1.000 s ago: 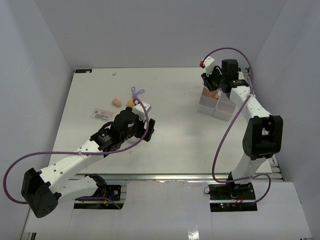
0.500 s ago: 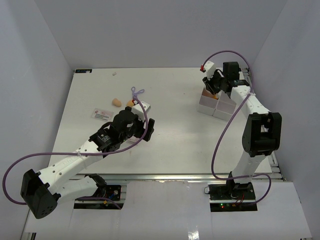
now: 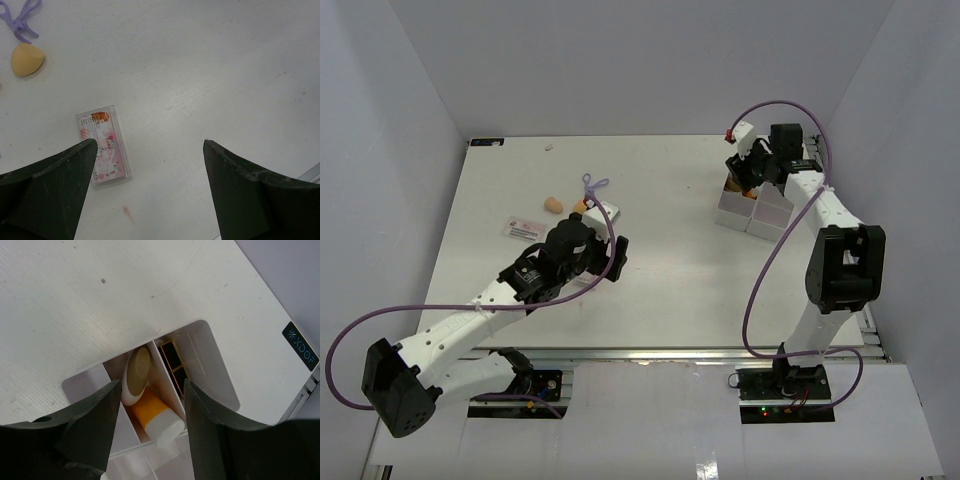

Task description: Organize the makeup

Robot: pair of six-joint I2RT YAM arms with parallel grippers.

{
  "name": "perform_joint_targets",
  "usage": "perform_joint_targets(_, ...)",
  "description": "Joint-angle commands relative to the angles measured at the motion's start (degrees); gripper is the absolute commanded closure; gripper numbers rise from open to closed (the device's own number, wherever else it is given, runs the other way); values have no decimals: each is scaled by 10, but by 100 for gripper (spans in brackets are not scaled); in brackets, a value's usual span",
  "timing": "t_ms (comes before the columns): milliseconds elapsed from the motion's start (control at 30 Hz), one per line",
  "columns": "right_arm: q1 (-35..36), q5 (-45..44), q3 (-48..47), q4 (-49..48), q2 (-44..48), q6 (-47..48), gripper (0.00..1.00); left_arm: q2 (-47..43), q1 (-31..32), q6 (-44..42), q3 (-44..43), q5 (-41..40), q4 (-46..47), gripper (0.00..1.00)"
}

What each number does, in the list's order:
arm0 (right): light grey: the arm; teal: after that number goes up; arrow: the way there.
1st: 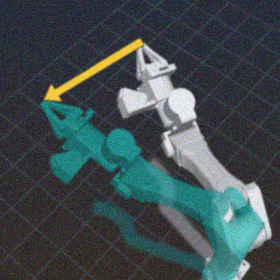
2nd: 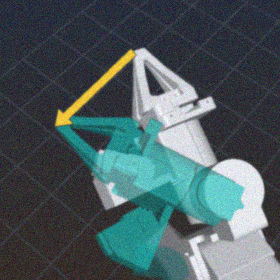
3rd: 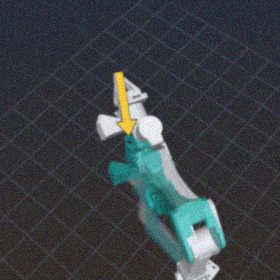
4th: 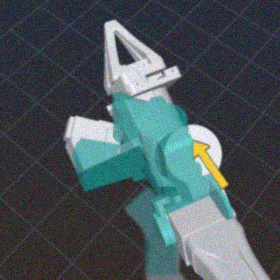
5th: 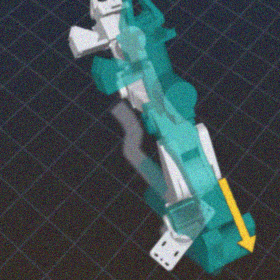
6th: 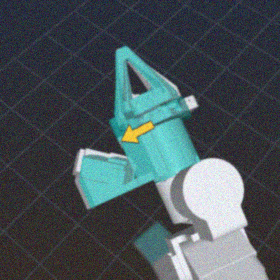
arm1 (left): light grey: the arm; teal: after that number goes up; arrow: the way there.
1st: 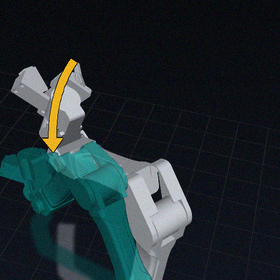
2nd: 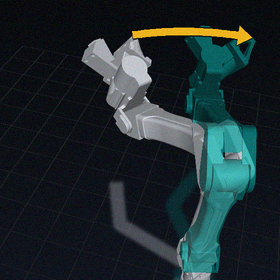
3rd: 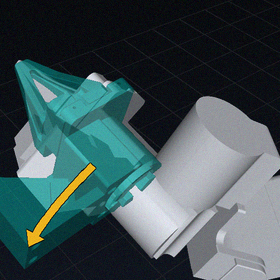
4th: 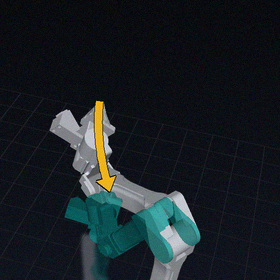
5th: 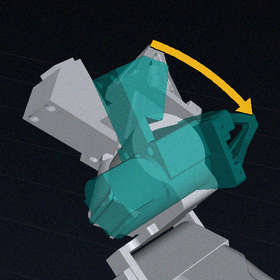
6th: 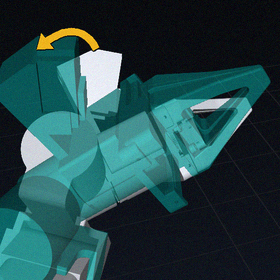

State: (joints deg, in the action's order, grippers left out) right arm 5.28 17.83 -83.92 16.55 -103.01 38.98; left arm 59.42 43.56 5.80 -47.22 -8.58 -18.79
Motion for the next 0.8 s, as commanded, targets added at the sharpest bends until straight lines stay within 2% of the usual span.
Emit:
perform_joint_targets(0,-4,25,-18,-3,63,-16,40,-6,-6,-2,7,3,13,2)
perform_joint_targets(133,-5,135,-8,49,115,-38,41,-2,-11,2,8,7,14,2)
perform_joint_targets(300,-4,396,40,214,157,-11,42,18,-37,18,6,32,11,2)
perform_joint_targets(367,-4,461,78,250,172,10,42,42,-56,29,3,53,7,2)
perform_joint_targets(467,-3,493,159,250,202,21,42,72,-93,51,-7,82,-5,4)
perform_joint_targets(600,-5,492,228,231,237,27,38,135,-136,82,-25,69,-33,9)
perform_joint_targets(767,-17,505,264,204,280,9,31,216,-146,98,-54,45,-73,2)
